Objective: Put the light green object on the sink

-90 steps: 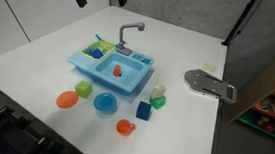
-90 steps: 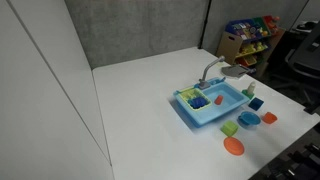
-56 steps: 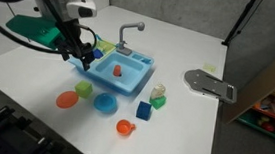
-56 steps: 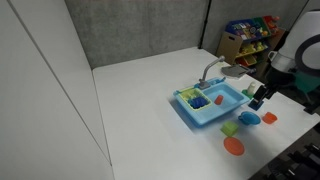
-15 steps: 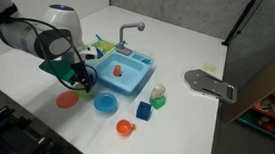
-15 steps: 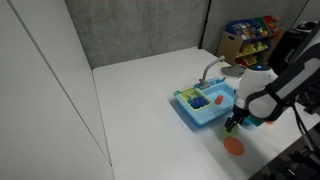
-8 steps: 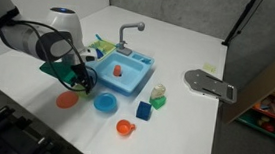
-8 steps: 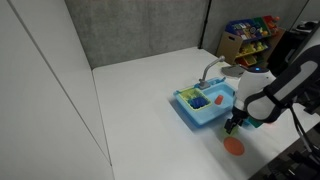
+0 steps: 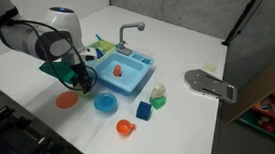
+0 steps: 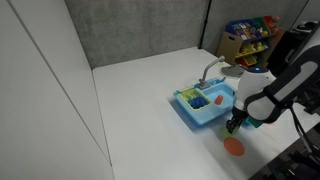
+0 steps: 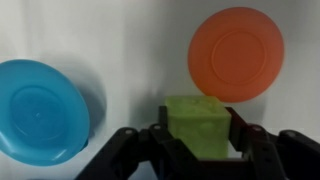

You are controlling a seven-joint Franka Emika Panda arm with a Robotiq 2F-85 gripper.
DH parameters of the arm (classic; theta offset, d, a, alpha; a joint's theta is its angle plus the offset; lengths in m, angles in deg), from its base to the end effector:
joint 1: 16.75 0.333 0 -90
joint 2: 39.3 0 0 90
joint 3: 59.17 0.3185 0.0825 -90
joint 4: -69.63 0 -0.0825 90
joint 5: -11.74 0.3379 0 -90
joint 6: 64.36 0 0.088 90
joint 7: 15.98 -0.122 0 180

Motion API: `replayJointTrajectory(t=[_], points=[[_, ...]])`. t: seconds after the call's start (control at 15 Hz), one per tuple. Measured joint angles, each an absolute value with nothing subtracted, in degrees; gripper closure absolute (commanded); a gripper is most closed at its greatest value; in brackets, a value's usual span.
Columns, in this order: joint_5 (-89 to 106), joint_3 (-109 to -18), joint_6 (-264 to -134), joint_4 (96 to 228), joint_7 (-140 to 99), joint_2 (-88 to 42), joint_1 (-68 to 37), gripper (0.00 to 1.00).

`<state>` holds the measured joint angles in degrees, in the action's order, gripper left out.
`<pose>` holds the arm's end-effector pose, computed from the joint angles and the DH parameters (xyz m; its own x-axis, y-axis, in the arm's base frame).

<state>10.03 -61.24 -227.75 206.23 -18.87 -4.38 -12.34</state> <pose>0.4510 0.0178 0.0918 0.9899 0.0221 -0.1403 0.0269 -0.9991 0.0322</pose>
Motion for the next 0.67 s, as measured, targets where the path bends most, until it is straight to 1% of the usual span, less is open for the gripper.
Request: replayJointTrajectory(t=[0.67], points=[[10.03,-61.97,-227.47,212.75,-18.9,-12.96,-12.28,0.68]])
